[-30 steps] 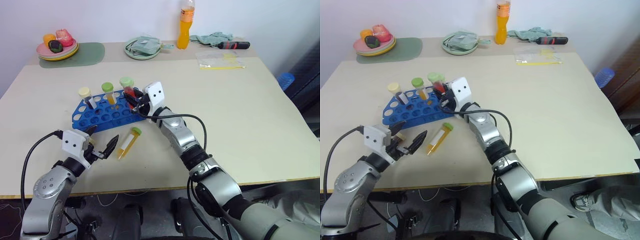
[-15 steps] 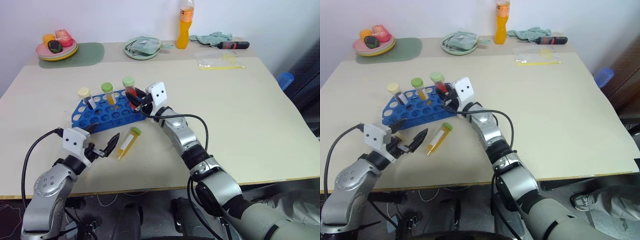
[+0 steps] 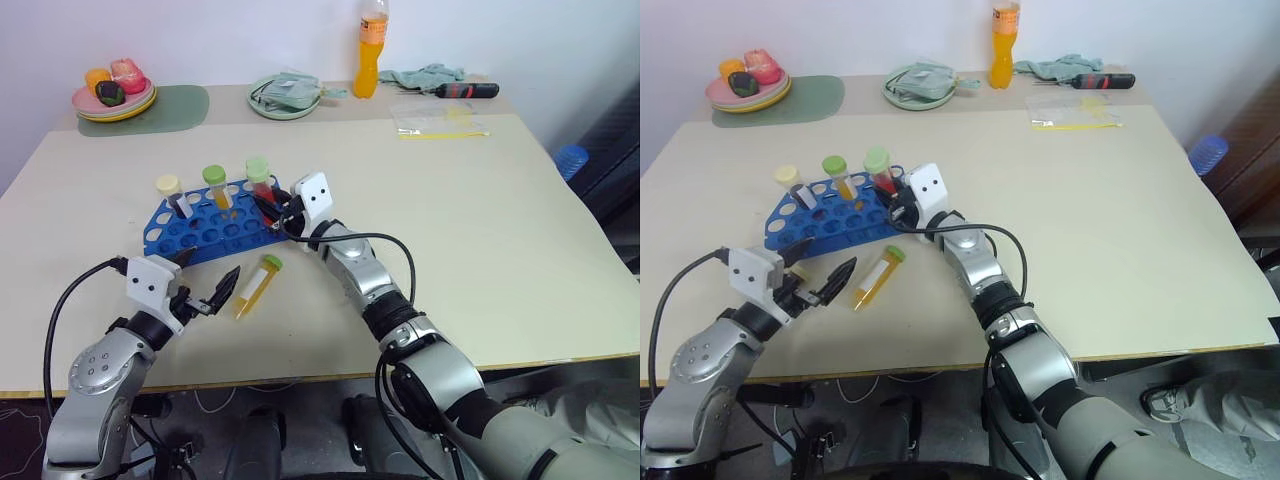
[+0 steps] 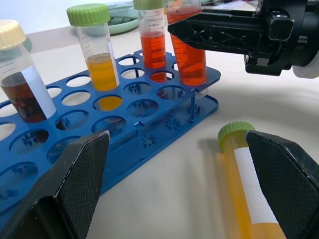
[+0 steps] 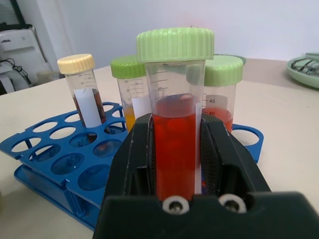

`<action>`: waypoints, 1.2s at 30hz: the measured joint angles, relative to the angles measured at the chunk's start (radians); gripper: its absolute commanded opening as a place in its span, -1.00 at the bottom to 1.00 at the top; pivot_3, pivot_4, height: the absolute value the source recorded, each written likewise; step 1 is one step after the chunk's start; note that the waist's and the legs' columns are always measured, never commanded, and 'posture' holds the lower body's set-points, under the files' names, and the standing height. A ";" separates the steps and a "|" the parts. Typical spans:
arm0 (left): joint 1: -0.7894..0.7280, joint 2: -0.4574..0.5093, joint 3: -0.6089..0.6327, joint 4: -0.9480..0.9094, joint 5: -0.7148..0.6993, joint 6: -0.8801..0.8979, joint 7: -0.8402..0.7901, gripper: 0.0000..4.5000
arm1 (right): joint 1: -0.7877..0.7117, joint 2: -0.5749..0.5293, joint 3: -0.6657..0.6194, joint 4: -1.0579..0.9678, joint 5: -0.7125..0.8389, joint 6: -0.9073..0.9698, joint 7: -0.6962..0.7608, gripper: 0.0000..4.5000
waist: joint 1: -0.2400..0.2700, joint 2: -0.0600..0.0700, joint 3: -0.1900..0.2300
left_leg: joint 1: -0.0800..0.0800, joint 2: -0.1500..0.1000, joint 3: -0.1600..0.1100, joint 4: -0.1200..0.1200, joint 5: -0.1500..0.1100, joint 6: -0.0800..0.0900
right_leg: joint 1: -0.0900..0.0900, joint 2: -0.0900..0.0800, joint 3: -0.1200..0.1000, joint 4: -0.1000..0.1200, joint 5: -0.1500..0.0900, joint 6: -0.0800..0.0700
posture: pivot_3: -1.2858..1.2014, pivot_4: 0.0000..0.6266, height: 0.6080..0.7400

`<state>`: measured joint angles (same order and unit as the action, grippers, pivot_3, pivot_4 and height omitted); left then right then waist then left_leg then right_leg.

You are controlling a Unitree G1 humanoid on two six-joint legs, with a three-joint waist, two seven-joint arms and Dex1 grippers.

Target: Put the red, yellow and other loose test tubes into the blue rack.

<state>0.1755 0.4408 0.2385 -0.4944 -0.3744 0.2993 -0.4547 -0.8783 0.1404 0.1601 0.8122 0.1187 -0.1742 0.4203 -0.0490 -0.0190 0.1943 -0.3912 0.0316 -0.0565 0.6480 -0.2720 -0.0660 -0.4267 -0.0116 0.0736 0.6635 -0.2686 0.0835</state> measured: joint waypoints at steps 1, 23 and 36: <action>0.003 0.000 0.000 0.000 0.000 0.000 0.002 1.00 | 0.000 0.000 0.000 0.006 0.000 -0.009 -0.001 -0.68 | 0.001 0.000 0.000 | 0.000 0.000 0.000 0.000 0.000 0.000 | 0.000 0.000 0.000 0.000 0.000 0.000 | 0.03 -0.52 1.00; -0.589 0.192 -0.156 -0.244 -0.237 1.282 0.254 1.00 | 0.249 -0.400 0.016 -0.706 0.104 0.286 0.383 0.87 | -0.016 0.000 0.000 | 0.002 0.000 -0.004 0.000 0.000 0.000 | 0.002 0.001 -0.001 0.001 0.000 0.000 | 0.03 -0.52 1.00; -0.765 0.211 -0.295 0.119 -0.773 1.307 0.753 0.89 | 0.370 -0.664 0.076 -1.056 0.236 0.521 0.650 0.89 | -0.010 -0.001 0.001 | 0.001 -0.001 -0.004 0.001 0.001 -0.001 | 0.002 0.000 -0.002 0.001 0.000 0.000 | 0.03 -0.52 1.00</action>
<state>-0.5895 0.6515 -0.0564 -0.3756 -1.1476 1.6062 0.2986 -0.5079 -0.5232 0.2358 -0.2435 0.3543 0.3464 1.0706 -0.0586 -0.0196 0.1951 -0.3907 0.0306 -0.0609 0.6491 -0.2714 -0.0670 -0.4248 -0.0117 0.0719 0.6642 -0.2686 0.0839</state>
